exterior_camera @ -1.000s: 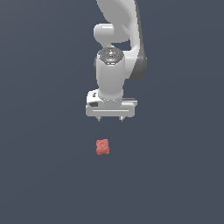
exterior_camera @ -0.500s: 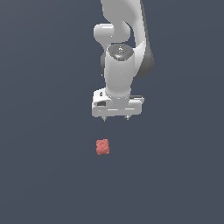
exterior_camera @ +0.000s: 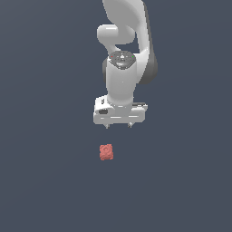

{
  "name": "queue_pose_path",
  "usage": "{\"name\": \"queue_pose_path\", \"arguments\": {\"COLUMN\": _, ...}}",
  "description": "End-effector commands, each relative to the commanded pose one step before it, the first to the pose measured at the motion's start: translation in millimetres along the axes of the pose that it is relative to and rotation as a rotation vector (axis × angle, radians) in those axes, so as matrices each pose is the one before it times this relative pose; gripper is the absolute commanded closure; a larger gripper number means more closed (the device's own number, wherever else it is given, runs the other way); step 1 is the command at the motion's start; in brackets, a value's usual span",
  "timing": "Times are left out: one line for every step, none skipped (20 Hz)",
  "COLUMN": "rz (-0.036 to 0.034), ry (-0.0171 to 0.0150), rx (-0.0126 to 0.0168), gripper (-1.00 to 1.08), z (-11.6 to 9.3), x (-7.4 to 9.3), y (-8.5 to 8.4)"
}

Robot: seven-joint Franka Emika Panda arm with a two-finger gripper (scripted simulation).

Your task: Pick up the object and move it to a goal position.

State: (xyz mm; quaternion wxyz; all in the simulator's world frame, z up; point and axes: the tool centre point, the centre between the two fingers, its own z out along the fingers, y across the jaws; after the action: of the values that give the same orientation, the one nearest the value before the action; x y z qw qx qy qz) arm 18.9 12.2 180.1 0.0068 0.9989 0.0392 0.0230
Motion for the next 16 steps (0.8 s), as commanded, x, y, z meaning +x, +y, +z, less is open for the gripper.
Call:
{"name": "queue_pose_path", "arguments": {"rz": 0.00279, "ry": -0.00466, "rx": 0.00100, "gripper": -0.92, "z": 7.47, "x": 5.24, "y": 5.36}}
{"name": "queue_pose_path", "arguments": {"rz": 0.00107, "ry": -0.00200, "rx": 0.00057, "gripper": -0.92, "z": 3.65, "x": 2.69, "y": 2.54}}
{"name": "queue_pose_path", "arguments": {"rz": 0.00115, "ry": -0.00212, "rx": 0.00062, "gripper": -0.92, "z": 3.98, "x": 2.87, "y": 2.77}}
{"name": "queue_pose_path", "arguments": {"rz": 0.00135, "ry": -0.00240, "rx": 0.00071, "gripper": -0.92, "z": 4.45, "x": 3.06, "y": 3.09}}
{"name": "queue_pose_path", "arguments": {"rz": 0.00143, "ry": -0.00254, "rx": 0.00076, "gripper": -0.92, "z": 4.83, "x": 3.22, "y": 3.34}}
{"name": "queue_pose_path", "arguments": {"rz": 0.00152, "ry": -0.00273, "rx": 0.00084, "gripper": -0.92, "z": 5.27, "x": 3.37, "y": 3.61}}
{"name": "queue_pose_path", "arguments": {"rz": 0.00158, "ry": -0.00285, "rx": 0.00090, "gripper": -0.92, "z": 5.67, "x": 3.49, "y": 3.87}}
{"name": "queue_pose_path", "arguments": {"rz": 0.00167, "ry": -0.00302, "rx": 0.00097, "gripper": -0.92, "z": 6.05, "x": 3.54, "y": 4.09}}
{"name": "queue_pose_path", "arguments": {"rz": 0.00160, "ry": -0.00290, "rx": 0.00096, "gripper": -0.92, "z": 5.87, "x": 3.26, "y": 3.94}}
{"name": "queue_pose_path", "arguments": {"rz": 0.00143, "ry": -0.00259, "rx": 0.00088, "gripper": -0.92, "z": 5.48, "x": 2.94, "y": 3.67}}
{"name": "queue_pose_path", "arguments": {"rz": 0.00135, "ry": -0.00246, "rx": 0.00085, "gripper": -0.92, "z": 5.20, "x": 2.66, "y": 3.45}}
{"name": "queue_pose_path", "arguments": {"rz": 0.00127, "ry": -0.00232, "rx": 0.00081, "gripper": -0.92, "z": 4.90, "x": 2.39, "y": 3.23}}
{"name": "queue_pose_path", "arguments": {"rz": 0.00114, "ry": -0.00209, "rx": 0.00075, "gripper": -0.92, "z": 4.52, "x": 2.13, "y": 2.97}}
{"name": "queue_pose_path", "arguments": {"rz": 0.00104, "ry": -0.00192, "rx": 0.00070, "gripper": -0.92, "z": 4.17, "x": 1.89, "y": 2.73}}
{"name": "queue_pose_path", "arguments": {"rz": 0.00094, "ry": -0.00173, "rx": 0.00064, "gripper": -0.92, "z": 3.80, "x": 1.67, "y": 2.48}}
{"name": "queue_pose_path", "arguments": {"rz": 0.00083, "ry": -0.00153, "rx": 0.00057, "gripper": -0.92, "z": 3.41, "x": 1.45, "y": 2.22}}
